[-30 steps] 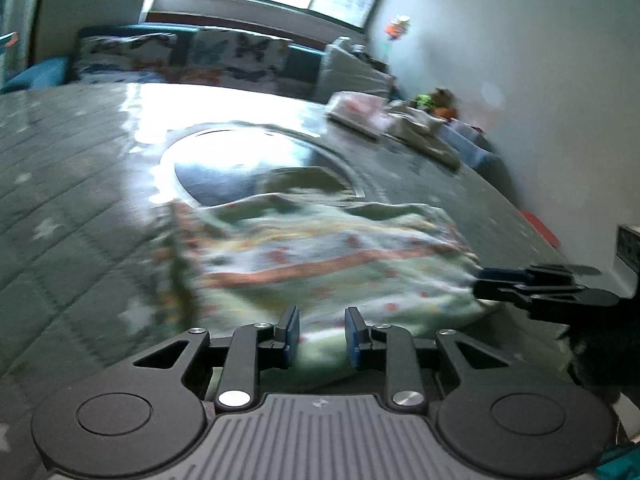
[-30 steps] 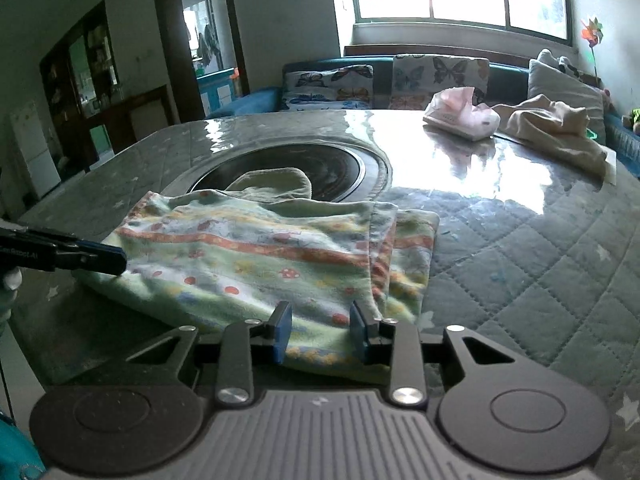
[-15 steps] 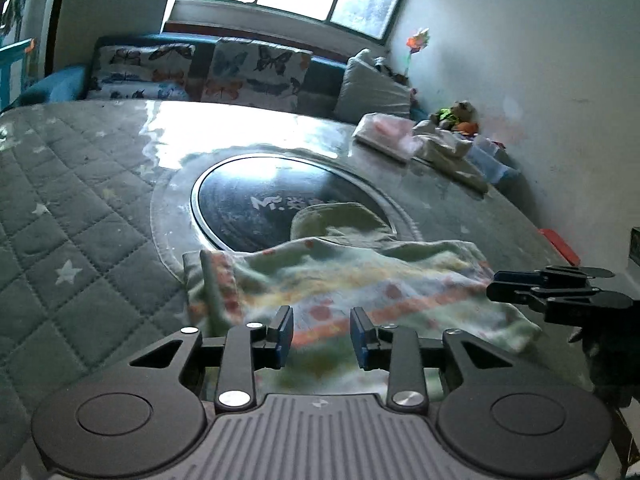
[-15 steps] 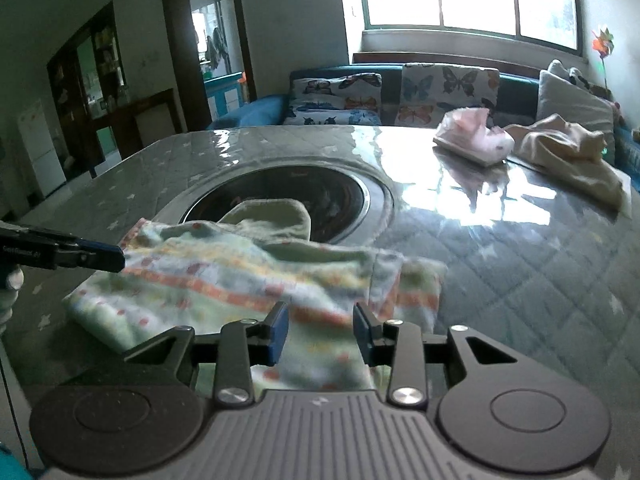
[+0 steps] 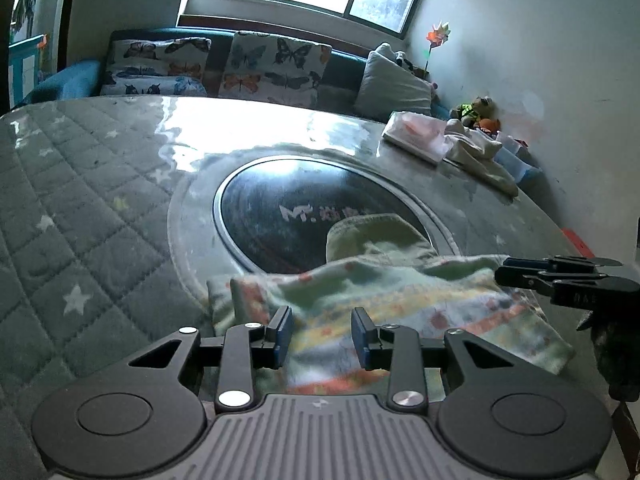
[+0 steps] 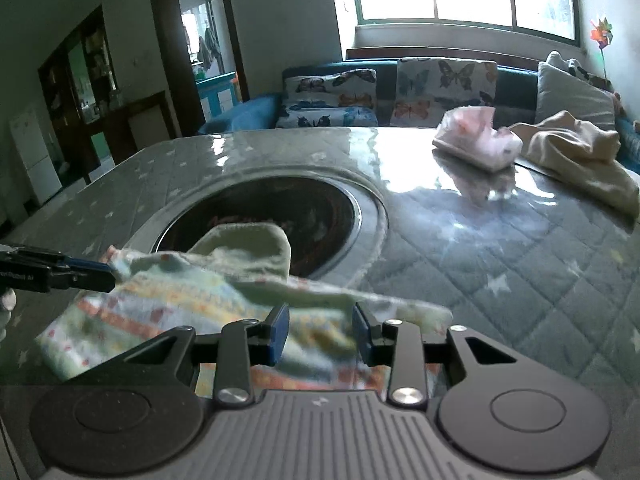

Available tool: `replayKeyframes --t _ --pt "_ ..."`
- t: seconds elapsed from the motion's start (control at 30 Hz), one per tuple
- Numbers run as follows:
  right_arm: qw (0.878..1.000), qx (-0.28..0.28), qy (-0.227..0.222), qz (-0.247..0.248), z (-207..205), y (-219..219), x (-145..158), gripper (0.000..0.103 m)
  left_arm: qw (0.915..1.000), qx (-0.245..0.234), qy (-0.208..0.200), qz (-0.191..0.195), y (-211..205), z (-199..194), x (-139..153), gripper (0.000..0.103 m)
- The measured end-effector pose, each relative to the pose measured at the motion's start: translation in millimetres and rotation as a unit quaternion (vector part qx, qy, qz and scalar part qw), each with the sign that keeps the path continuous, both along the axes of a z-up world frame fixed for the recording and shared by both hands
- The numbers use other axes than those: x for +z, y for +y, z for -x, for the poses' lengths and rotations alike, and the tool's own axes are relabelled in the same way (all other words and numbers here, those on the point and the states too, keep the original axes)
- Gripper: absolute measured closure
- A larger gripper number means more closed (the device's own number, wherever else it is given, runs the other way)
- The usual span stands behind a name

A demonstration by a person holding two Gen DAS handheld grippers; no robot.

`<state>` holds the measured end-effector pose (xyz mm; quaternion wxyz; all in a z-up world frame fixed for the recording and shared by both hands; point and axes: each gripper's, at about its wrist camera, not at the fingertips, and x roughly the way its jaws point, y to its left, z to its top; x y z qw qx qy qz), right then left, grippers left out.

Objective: Fold clothes

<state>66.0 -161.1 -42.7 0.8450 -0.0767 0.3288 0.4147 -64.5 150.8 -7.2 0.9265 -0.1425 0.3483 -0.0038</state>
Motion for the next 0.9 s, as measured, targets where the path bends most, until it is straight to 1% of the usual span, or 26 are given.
replayKeyframes --t 0.13,0.27,0.4,0.47,0.57,0.67,0.7,0.77,0.83,0.9 --pt "1.0 0.001 0.005 0.008 -12 9 -9 0.069 0.9999 0.012 0.006 -0.004 7 -13 -4 0.068" --pt "1.0 -0.004 0.008 0.005 -15 10 -10 0.069 0.9996 0.021 0.01 0.016 20 -16 -10 0.069" --pt "1.0 0.0 -0.012 0.015 -12 17 -5 0.068 0.9998 0.019 0.004 0.003 15 -15 -5 0.068" --pt "1.0 -0.001 -0.01 0.022 -14 20 -8 0.068 0.9997 0.022 0.004 -0.003 15 -17 -5 0.068" --pt "1.0 -0.002 -0.011 0.027 -16 23 -10 0.068 0.9995 0.028 0.005 0.01 21 -17 -7 0.068" --pt "0.999 0.001 -0.02 0.028 -13 28 -6 0.068 0.9996 0.026 0.005 0.006 20 -17 -5 0.068" --pt "0.999 0.005 -0.024 0.027 -12 31 -4 0.067 0.9997 0.025 0.004 0.006 18 -19 -5 0.067" --pt "0.999 0.014 -0.022 0.023 -11 38 -4 0.058 0.9997 0.022 0.003 0.004 16 -21 -4 0.066" --pt "0.999 0.02 -0.018 0.025 -11 46 -8 0.058 0.9998 0.022 0.005 0.002 15 -24 -4 0.066" --pt "0.999 0.026 -0.019 0.038 -11 53 -15 0.058 0.9997 0.023 0.007 -0.01 13 -27 -5 0.066"
